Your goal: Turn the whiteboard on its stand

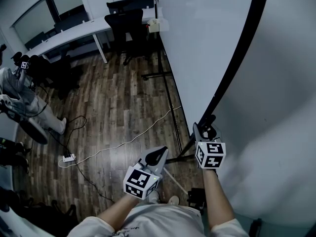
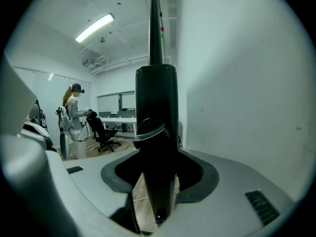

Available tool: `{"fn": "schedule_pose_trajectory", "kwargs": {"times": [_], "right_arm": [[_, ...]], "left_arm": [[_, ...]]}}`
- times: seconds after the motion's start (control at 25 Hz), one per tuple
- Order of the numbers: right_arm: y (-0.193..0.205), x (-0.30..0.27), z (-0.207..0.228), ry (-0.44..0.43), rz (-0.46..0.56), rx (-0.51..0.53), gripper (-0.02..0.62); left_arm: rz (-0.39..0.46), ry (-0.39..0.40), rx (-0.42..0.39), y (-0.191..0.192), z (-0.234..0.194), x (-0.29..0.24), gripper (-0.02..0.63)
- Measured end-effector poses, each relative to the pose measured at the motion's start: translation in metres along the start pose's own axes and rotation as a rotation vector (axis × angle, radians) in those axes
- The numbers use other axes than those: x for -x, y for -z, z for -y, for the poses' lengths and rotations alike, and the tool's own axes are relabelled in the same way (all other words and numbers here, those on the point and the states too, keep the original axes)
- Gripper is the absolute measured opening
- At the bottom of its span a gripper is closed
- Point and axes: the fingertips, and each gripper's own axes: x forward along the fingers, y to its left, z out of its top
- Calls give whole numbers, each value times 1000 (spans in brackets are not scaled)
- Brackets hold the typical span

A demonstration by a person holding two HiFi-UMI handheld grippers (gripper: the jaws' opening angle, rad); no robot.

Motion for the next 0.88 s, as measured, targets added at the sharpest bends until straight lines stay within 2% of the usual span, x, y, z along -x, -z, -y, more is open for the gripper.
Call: {"fn": "schedule_pose_trajectory", "kwargs": {"times": [0.44,0.88], "right_arm": [[1,12,1,14,-7,14,189],[10,49,-9,15,-19,15,189]], "left_arm": [[-1,6,0,2,9,12,11],[4,24,1,4,23,22,11]]}}
